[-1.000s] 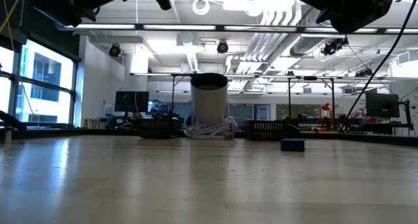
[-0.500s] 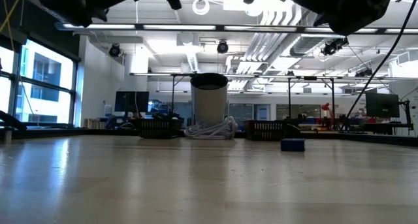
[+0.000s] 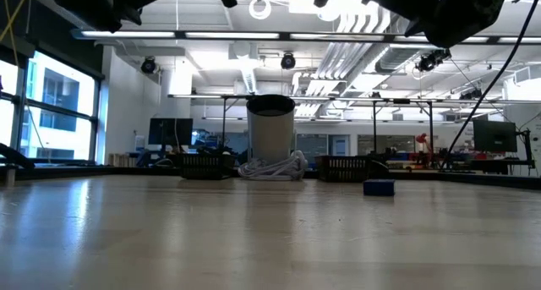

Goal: Pick & Place Office items
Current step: Put the red charger adapter into the right black basket

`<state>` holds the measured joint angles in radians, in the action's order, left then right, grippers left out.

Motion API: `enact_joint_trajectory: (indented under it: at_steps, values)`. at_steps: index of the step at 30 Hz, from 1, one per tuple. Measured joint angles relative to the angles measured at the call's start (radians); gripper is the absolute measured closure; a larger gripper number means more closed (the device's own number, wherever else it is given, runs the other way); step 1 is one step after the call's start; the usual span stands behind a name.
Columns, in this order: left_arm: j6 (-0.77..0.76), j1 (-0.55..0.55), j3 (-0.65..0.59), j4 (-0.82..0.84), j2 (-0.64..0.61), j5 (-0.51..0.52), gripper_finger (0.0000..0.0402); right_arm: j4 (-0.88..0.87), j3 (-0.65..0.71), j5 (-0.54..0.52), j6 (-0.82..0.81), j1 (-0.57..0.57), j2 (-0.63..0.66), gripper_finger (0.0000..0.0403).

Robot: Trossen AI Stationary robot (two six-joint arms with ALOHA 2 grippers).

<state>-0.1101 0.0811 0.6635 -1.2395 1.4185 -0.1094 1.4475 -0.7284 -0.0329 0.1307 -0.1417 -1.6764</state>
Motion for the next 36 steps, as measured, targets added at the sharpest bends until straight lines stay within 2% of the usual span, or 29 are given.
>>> enact_joint_trajectory:
  at_steps: [10,18,32,36]
  values:
    - [-0.002,0.0,0.0,0.0,0.0,0.002,0.0132,0.007,0.0,0.011,0.001,0.0,0.0,0.0299]
    - [-0.019,0.0,0.0,0.002,0.0,0.063,0.0149,0.008,0.0,0.012,0.001,0.0,0.0,0.0299]
    - [-0.022,0.005,0.0,0.004,0.0,0.063,0.015,0.008,0.0,0.017,0.001,0.0,0.0,0.0299]
    - [-0.005,0.012,0.0,0.004,0.0,0.063,0.0172,0.008,0.0,0.017,0.002,0.0,0.0,0.0299]
